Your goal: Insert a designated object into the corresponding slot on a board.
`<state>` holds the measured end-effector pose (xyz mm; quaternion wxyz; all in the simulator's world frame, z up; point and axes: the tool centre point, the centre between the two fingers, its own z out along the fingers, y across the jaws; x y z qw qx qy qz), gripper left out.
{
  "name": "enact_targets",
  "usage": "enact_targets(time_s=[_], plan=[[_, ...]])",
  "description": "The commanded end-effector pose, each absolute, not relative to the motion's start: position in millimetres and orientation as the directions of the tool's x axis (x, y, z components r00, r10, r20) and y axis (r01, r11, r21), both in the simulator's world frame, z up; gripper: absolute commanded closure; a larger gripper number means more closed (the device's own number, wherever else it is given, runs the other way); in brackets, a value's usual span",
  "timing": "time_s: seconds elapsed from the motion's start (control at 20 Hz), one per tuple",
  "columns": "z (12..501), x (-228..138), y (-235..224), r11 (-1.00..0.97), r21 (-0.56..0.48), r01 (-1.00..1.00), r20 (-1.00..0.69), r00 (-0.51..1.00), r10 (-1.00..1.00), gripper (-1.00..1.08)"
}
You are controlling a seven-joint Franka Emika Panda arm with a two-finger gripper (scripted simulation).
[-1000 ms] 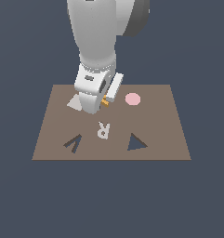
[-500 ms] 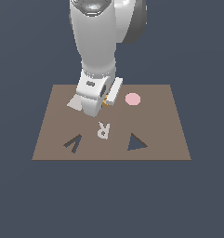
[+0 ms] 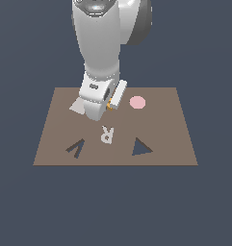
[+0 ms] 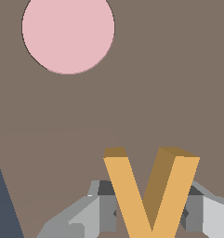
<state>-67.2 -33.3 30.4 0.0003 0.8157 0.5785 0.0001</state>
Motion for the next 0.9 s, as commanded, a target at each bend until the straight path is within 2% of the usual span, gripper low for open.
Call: enact_targets(time_s=[0.0,0.45,0.85], plan=[[31,-67,-33,-0.331,0.001,0.944,0.0,0.331,0.944,1.08],[34,-66,-33,-0.341,0.0,0.94,0.0,0.341,0.94,1.08],[34,-56,-28,-0.426,0.0,0.905,0.0,0.426,0.905,1.08]])
